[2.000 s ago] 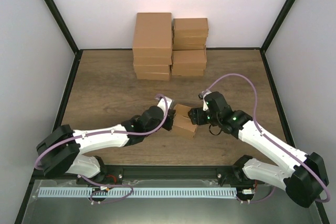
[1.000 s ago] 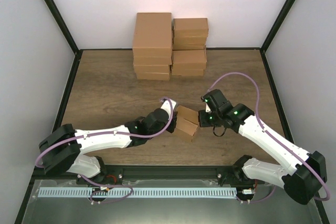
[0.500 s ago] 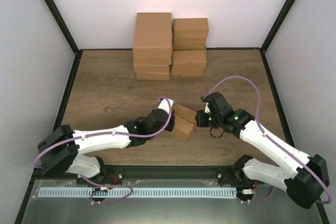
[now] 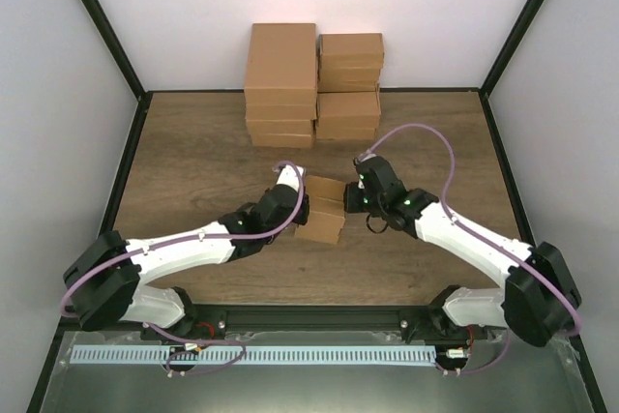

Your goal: Fold the paper box

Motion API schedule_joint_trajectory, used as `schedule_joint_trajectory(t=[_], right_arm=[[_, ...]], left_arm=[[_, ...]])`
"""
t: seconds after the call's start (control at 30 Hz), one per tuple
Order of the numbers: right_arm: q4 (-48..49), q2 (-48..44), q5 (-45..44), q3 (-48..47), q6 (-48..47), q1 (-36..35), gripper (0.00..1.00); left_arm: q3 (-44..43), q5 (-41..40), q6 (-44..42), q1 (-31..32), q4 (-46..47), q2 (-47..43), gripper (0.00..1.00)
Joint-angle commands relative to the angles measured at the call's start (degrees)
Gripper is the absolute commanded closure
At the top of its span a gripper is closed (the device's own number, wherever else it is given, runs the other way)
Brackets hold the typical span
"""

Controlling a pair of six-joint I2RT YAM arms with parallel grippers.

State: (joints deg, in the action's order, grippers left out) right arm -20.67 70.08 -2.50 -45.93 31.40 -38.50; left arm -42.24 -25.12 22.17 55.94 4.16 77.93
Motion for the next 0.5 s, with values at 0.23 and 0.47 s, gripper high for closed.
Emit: schedule_joint_trajectory(t=[0.23, 0.47], right_arm=[[12.6, 7.6, -5.2, -6.4, -8.8, 0.2, 0.99], [15.2, 7.7, -3.7, -4.9, -14.6, 0.2, 0.99]], left_arm=[[1.2, 1.6, 4.4, -3.1, 3.6, 0.5, 0.95], [1.6, 3.5, 6.8, -3.4, -1.3, -3.1, 0.63]])
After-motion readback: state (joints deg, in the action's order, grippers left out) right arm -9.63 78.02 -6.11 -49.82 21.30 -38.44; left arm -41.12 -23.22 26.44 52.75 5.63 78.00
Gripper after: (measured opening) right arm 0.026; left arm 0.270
